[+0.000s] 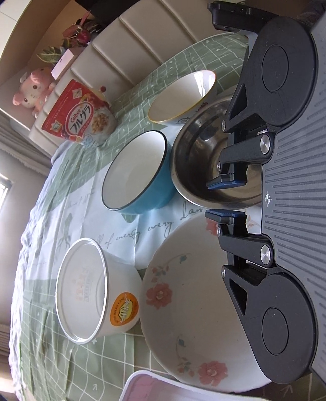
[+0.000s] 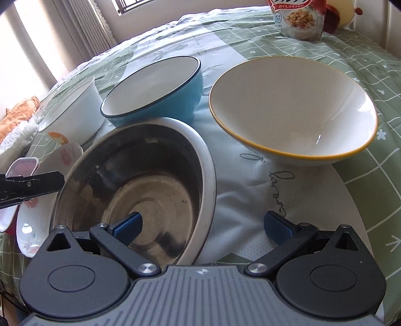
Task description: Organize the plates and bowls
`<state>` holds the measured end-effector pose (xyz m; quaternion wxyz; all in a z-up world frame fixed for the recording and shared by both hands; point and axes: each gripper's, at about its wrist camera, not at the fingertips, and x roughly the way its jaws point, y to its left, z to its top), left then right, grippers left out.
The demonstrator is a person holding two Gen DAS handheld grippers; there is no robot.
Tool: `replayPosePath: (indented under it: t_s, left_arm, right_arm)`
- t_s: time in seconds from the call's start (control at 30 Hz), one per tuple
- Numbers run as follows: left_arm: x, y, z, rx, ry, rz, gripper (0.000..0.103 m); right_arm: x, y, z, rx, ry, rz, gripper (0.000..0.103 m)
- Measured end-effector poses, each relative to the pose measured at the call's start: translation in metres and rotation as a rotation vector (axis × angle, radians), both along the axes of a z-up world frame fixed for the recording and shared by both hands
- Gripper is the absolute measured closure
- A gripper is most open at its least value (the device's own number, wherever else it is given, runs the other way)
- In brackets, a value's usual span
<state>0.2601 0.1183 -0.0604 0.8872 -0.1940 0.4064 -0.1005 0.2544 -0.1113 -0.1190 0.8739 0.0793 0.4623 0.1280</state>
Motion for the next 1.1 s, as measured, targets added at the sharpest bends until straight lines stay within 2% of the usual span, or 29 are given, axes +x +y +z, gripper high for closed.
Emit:
replayPosePath:
  t_s: [0.2,0.4,0.47,0.6,0.7,0.77,0.8,0.9,0.97,1.03,1.1]
  left_arm:
    - [0.000,-0.005,-0.003,0.013,0.003,0.051,0.085]
    - [0.001,-0.008,-0.012,0.009,0.072,0.073,0.083]
    - [-0.003,-0.013,-0.011,-0.003,0.063,0.061,0.078]
    - [-0.011,-0.018,-0.004,-0.035,0.047,0.030,0.077]
    - [-0.014,-0.023,-0.005,-0.038,0.060,0.018,0.077]
    - [-0.013,-0.025,-0.007,-0.038,0.067,0.034,0.077]
    - [-0.013,-0.026,-0.010,-0.045,0.072,0.047,0.077]
    - [-0.005,-0.029,-0.019,-0.063,0.103,0.066,0.078]
    - [-0.002,-0.034,-0.024,-0.064,0.125,0.059,0.078]
    - [-0.003,-0.038,-0.026,-0.054,0.121,0.061,0.078]
    - [-0.005,-0.039,-0.023,-0.050,0.110,0.062,0.078]
  right_arm:
    - [-0.005,0.001,0.000,-0.014,-0.007,0.041,0.000]
    - [-0.022,0.010,-0.005,-0.086,-0.084,0.099,0.000]
    - [-0.020,0.008,-0.004,-0.067,-0.076,0.082,0.000]
    - [-0.013,-0.003,0.001,0.012,-0.042,0.059,0.000]
    - [-0.020,-0.010,0.007,0.054,-0.091,0.041,0.002]
    - [-0.024,-0.011,0.015,0.052,-0.151,0.032,0.014]
    - [-0.025,-0.011,0.018,0.056,-0.169,0.028,0.015]
    - [-0.019,-0.010,0.020,0.076,-0.157,0.031,0.031]
    - [-0.014,-0.006,0.017,0.068,-0.139,0.035,0.048]
    - [-0.013,-0.004,0.015,0.052,-0.134,0.029,0.055]
    - [-0.020,-0.001,0.016,0.032,-0.155,0.020,0.056]
